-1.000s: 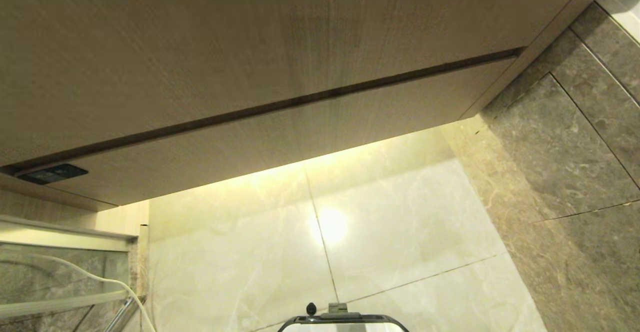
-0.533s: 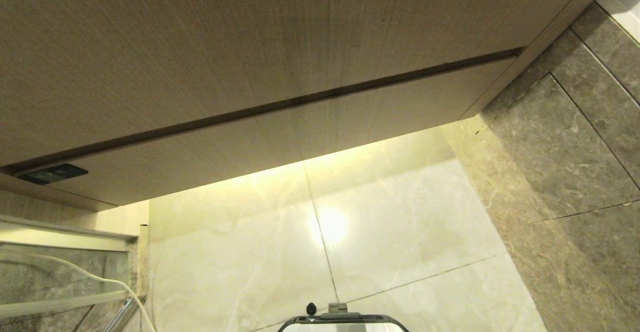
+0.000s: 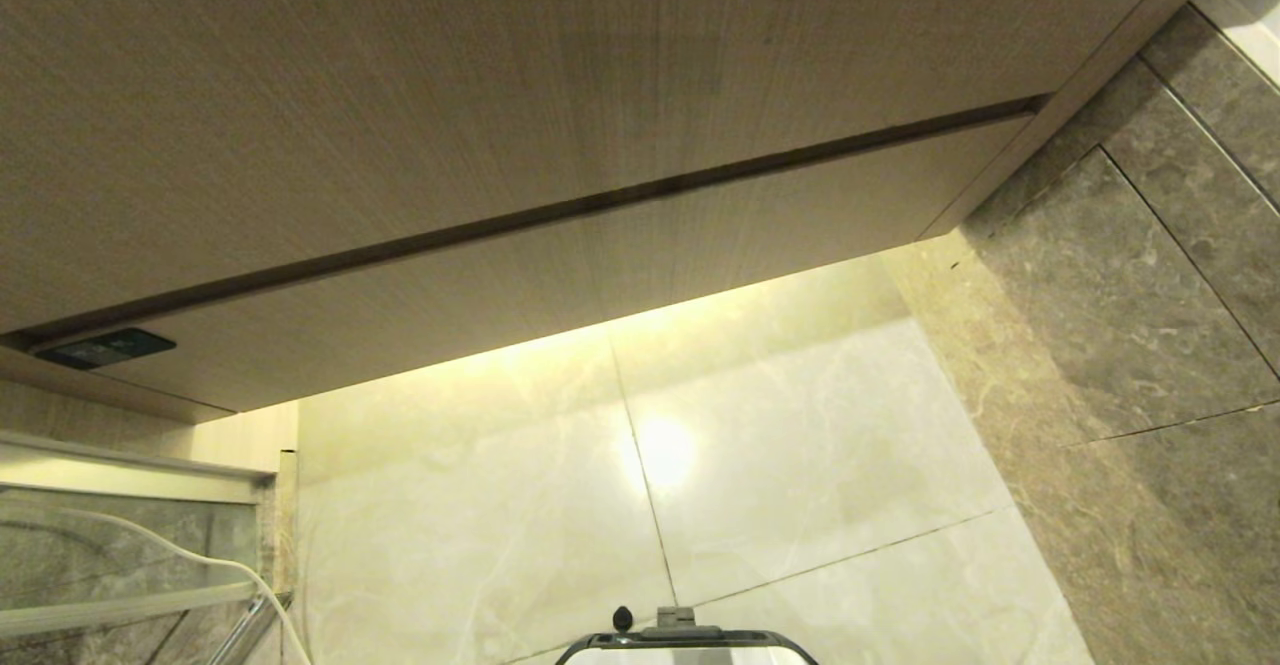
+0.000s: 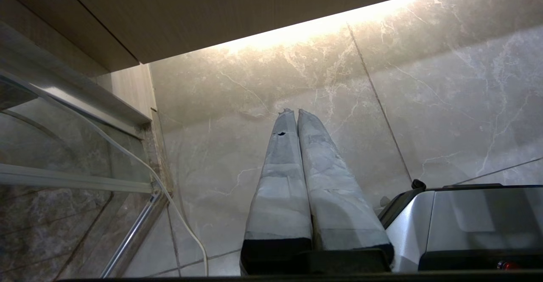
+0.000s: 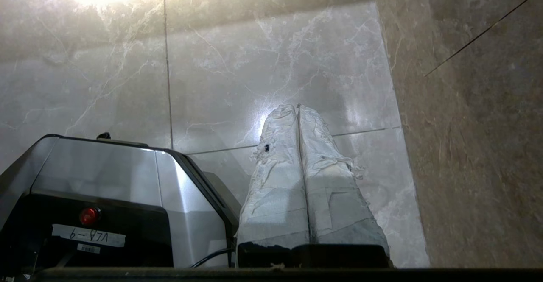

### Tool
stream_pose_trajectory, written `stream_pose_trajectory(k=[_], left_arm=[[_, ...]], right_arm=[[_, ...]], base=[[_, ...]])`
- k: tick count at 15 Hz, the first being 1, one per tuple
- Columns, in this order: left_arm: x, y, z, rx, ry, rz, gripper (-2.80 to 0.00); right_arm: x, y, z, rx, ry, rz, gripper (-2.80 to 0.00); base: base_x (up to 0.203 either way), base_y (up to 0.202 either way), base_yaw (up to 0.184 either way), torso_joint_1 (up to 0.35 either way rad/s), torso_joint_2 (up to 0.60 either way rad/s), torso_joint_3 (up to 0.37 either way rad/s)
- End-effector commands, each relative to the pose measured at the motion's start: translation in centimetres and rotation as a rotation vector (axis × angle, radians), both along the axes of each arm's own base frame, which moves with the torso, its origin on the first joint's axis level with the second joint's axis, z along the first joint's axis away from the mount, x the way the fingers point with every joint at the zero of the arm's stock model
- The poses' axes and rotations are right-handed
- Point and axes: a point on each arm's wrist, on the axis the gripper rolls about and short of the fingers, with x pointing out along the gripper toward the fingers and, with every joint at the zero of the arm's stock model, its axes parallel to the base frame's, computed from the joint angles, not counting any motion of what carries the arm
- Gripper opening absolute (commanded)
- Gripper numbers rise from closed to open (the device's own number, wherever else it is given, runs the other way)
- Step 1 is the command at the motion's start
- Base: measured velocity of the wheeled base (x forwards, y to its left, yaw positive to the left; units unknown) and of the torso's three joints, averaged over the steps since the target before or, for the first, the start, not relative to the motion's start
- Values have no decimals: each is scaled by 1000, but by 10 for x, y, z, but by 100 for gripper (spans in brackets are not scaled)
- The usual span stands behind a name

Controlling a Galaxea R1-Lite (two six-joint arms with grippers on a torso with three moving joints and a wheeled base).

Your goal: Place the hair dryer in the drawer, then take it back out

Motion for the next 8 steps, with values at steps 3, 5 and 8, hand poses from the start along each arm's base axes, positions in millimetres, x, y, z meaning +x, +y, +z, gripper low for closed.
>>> stream_pose_trajectory(k=[3, 5, 8], left_arm=[[0, 0, 0, 0, 2, 1, -280], [0, 0, 0, 0, 2, 1, -280], [0, 0, 0, 0, 2, 1, -280]], right_arm=[[-3, 0, -1, 5, -36, 1, -280], [-3, 0, -1, 2, -36, 5, -280], [-3, 0, -1, 10, -34, 1, -280]], base=[[0, 0, 0, 0, 0, 0], [0, 0, 0, 0, 0, 0], [0, 0, 0, 0, 0, 0]])
